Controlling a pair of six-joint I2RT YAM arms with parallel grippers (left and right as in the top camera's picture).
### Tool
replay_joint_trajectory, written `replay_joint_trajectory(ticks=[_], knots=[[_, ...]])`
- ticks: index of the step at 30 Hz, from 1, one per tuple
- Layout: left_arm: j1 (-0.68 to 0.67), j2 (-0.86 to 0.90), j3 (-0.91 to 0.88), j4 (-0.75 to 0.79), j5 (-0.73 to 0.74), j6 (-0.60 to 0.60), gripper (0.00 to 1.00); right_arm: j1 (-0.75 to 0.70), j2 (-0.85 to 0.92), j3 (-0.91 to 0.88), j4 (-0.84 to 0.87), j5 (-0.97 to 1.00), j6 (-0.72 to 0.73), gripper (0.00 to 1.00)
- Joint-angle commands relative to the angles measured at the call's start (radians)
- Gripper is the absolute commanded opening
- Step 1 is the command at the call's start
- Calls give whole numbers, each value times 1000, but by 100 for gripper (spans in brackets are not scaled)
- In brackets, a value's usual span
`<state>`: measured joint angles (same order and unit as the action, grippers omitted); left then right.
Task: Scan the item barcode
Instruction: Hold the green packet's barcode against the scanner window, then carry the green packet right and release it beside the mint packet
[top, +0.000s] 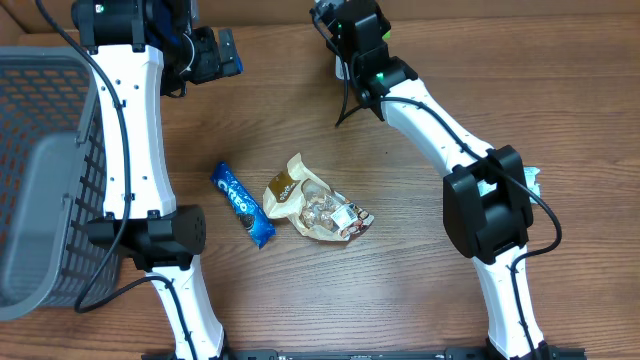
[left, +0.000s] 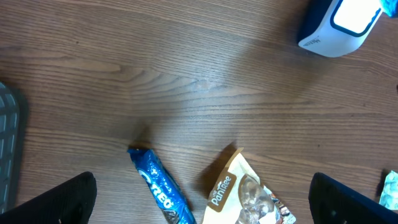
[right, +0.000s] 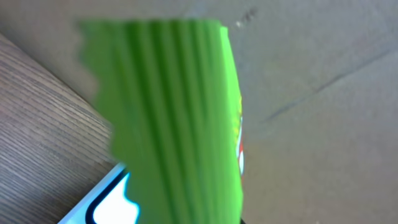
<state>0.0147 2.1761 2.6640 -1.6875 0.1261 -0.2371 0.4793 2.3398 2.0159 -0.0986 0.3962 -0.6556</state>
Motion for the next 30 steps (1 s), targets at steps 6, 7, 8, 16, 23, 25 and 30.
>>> replay_joint_trajectory(ticks=[6, 7, 8, 16, 23, 25, 30], knots=[[-4, 1, 19, -2, -3, -14, 100, -1, -24, 33, 77, 32, -185, 4], [-4, 1, 19, -2, -3, -14, 100, -1, -24, 33, 88, 34, -208, 4], [-4, 1, 19, -2, -3, -14, 100, -1, -24, 33, 98, 33, -235, 4], [-4, 1, 19, -2, -3, -14, 100, -3, -23, 33, 105, 28, -296, 4], [-4, 1, 19, -2, -3, -14, 100, -9, -22, 32, 95, -46, -296, 4], [-4, 1, 19, -2, -3, -14, 100, -10, -22, 32, 95, -45, -296, 4], [-4, 1, 19, -2, -3, -14, 100, -9, -23, 32, 86, -42, -295, 4]])
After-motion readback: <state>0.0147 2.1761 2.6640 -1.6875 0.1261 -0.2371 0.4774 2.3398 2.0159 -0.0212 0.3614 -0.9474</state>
